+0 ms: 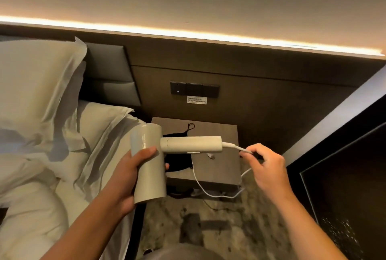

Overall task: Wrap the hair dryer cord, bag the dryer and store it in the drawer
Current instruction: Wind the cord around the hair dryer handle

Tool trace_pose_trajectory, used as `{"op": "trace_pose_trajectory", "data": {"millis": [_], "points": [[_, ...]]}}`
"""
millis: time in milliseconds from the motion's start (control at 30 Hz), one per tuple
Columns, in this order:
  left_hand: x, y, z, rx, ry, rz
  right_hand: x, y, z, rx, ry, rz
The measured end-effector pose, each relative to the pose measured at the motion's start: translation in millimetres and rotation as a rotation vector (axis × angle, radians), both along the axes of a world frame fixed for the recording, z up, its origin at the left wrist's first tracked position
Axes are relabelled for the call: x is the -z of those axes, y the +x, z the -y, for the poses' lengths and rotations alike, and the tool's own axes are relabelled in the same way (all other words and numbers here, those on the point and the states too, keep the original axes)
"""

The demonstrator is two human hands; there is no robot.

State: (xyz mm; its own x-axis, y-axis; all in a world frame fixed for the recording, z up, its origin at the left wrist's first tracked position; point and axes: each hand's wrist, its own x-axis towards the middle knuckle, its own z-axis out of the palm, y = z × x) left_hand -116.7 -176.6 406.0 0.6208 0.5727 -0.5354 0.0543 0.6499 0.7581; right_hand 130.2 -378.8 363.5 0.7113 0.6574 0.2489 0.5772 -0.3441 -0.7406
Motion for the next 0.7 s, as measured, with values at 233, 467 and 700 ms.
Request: {"op": "trace_pose_trajectory", "data": {"millis": [233, 467, 700], "points": [[-17.1, -0.5, -14.5, -0.127, -0.043, 0.046, 22.9, -19.9, 12.3, 0.142, 0.106, -0.34], [-20.8, 0.8, -26.9, -0.179, -0.022, 0.068, 63.5, -48.7, 24.3, 0.185, 0.082, -0.56], [-17.7, 5.3, -25.1, -0.203, 0.004, 0.07, 86.9, -67.4, 36.8, 0.258, -0.008, -0.541]]}}
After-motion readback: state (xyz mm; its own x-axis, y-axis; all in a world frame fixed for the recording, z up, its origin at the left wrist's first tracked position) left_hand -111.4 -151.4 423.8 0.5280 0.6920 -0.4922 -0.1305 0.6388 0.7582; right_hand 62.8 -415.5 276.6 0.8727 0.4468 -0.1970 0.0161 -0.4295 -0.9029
